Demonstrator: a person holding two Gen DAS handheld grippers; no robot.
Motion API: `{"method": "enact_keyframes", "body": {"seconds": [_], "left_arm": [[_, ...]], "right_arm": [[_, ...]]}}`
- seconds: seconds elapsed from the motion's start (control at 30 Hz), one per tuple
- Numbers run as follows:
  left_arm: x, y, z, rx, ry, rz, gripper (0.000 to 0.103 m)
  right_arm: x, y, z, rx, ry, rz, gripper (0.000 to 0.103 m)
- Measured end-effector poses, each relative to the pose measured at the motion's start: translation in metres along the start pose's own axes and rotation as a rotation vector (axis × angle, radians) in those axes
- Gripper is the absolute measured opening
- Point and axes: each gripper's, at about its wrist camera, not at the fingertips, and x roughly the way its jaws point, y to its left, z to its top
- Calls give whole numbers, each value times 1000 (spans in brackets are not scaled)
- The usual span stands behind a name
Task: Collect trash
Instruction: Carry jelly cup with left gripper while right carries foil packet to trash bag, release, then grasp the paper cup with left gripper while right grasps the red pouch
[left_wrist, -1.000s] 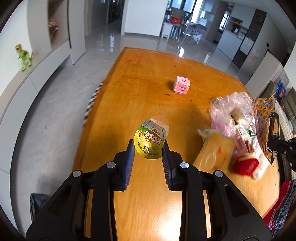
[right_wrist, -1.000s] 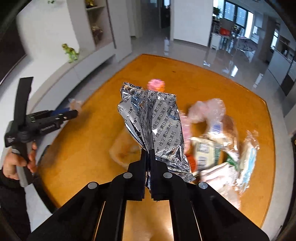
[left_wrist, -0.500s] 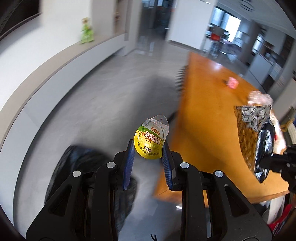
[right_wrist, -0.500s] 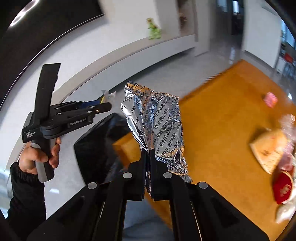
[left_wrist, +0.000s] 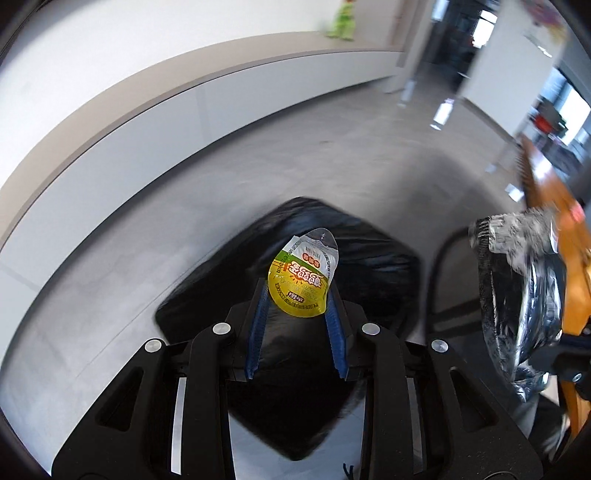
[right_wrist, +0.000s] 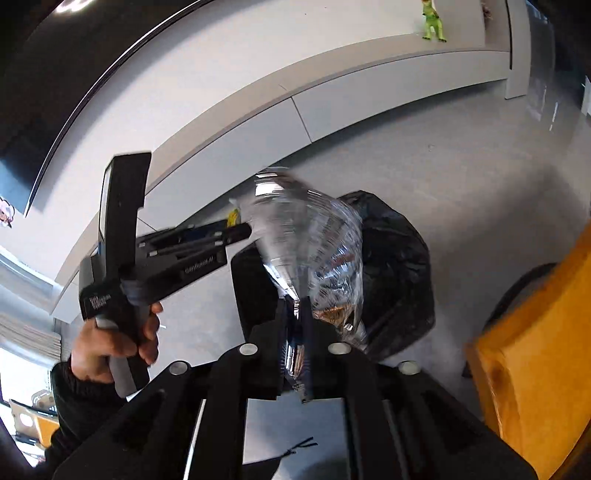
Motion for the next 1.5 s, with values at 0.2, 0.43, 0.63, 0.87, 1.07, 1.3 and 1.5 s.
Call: {"method": "enact_keyframes", "body": {"seconds": [0.2, 0.43, 0.63, 0.87, 1.07, 1.3, 1.5], "left_arm": [[2, 23, 6, -108, -8, 89, 97], [0, 5, 12, -82, -8, 72, 97], [-18, -32, 11, -12, -33, 33, 97], [-34, -121, 26, 119, -59, -101, 97], [-38, -227, 33, 269, -52, -199, 97], [-35, -340, 24, 442, -16, -300, 97], [-38, -425, 9, 555, 20, -382, 97]], "right_arm": [[4, -3, 0, 20, -7, -11, 58], [-20, -25, -16, 54, -35, -6, 58], [-60, -46, -36, 94, -91, 17, 58], [-119, -95, -64, 158, -173, -44, 58], [-175, -156, -98, 265, -230, -138, 59], [-244, -229, -151, 395, -298, -277, 59], [-283, -283, -199, 493, -304, -382, 59]]}}
